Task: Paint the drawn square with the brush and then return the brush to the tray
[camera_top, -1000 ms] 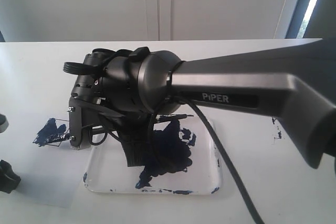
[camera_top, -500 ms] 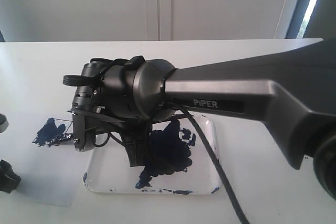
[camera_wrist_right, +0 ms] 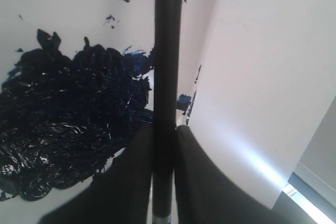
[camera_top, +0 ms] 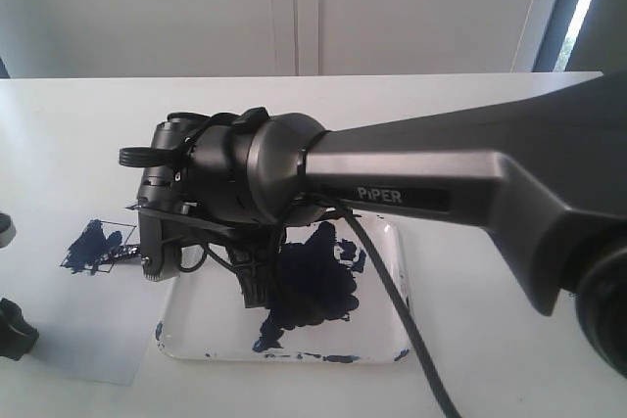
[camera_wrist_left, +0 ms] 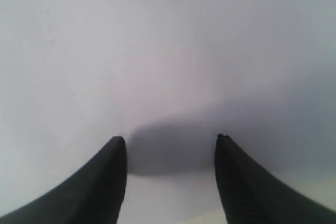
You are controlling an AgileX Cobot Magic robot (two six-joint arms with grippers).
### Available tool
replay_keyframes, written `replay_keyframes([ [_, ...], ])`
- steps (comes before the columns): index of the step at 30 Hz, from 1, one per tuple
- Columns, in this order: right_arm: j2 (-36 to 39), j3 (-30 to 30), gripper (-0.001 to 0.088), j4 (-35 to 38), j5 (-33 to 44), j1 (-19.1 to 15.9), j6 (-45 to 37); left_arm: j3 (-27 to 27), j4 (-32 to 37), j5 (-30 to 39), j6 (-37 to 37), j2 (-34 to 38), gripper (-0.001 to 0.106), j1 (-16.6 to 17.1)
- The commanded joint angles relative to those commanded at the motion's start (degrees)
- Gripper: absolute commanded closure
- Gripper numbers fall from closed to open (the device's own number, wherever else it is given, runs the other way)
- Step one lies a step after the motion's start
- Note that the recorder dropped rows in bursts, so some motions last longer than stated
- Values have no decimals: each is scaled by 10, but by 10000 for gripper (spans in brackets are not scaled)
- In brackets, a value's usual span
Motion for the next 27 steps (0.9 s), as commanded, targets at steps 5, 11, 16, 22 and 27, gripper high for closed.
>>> replay_keyframes([
  [5, -2, 0, 868, 3, 9, 0, -4, 0, 0, 0, 0, 0, 489, 0],
  [11, -2, 0, 868, 8, 17, 0, -8, 0, 0, 0, 0, 0, 489, 0],
  [16, -2, 0, 868, -27, 14, 0, 34, 0, 0, 0, 0, 0, 489, 0],
  [22, -2, 0, 868, -64, 16, 0, 71, 0, 0, 1, 0, 0, 489, 0],
  [27, -12, 0, 868, -5, 25, 5, 6, 0, 0, 0, 0, 0, 489, 0],
])
